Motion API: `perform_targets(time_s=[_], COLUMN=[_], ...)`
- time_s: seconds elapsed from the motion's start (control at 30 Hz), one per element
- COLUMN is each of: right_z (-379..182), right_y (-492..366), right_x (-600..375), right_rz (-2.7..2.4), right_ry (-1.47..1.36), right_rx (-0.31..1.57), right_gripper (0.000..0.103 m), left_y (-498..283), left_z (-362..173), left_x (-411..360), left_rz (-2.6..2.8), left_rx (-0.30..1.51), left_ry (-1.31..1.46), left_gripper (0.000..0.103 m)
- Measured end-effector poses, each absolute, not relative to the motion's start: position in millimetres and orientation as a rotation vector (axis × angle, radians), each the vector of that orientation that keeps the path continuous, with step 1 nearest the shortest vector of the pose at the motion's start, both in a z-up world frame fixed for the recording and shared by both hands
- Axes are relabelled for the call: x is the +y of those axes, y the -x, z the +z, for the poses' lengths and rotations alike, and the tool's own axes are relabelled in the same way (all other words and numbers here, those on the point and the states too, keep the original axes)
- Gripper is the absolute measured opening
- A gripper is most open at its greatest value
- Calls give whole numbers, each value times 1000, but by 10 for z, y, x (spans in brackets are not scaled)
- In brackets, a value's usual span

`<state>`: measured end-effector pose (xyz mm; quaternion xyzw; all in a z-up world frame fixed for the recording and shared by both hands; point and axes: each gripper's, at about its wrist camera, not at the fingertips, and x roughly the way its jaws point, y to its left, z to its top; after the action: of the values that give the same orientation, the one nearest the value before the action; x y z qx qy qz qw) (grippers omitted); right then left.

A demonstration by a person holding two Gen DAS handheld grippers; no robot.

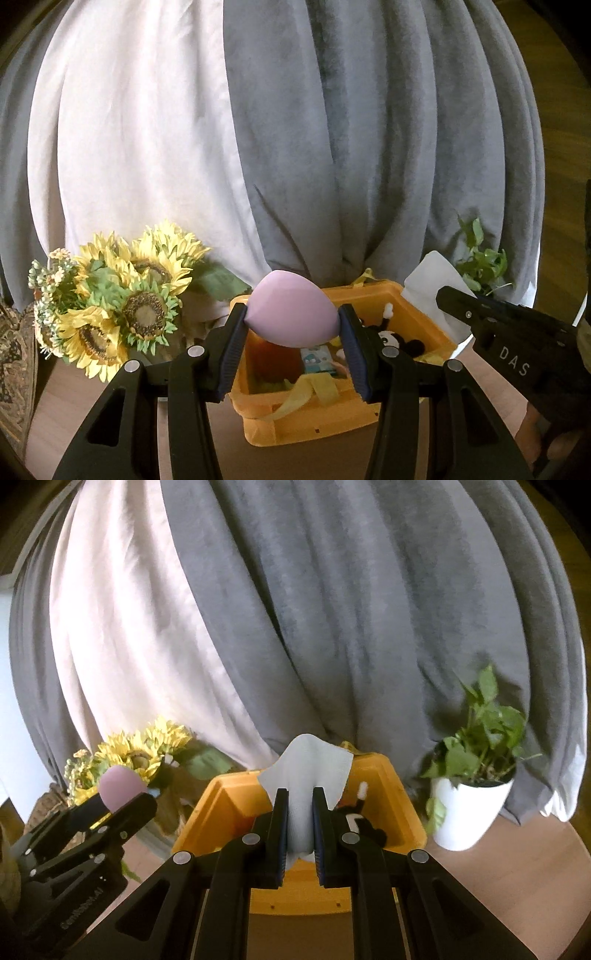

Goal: Organize soft objects
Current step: 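Lift the sponge and napkin and carry both over the crate, then open both tools to drop the sponge and napkin into the crate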

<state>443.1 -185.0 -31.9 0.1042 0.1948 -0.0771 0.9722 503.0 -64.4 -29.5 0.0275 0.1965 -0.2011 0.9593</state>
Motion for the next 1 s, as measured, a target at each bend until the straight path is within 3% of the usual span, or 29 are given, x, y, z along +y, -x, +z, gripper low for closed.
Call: perform_targets(time_s=[1.0], right_z=[-803], right_y=[-5446], right_x=[-1989], right_rz=[-79], right_ry=[-202], right_rx=[556], right_gripper=[13], left_y=[-5945], left_z=[-953], left_x=[-933], left_rz=[-432], left_rx=[565], left_ry=[-112], left_gripper=[51])
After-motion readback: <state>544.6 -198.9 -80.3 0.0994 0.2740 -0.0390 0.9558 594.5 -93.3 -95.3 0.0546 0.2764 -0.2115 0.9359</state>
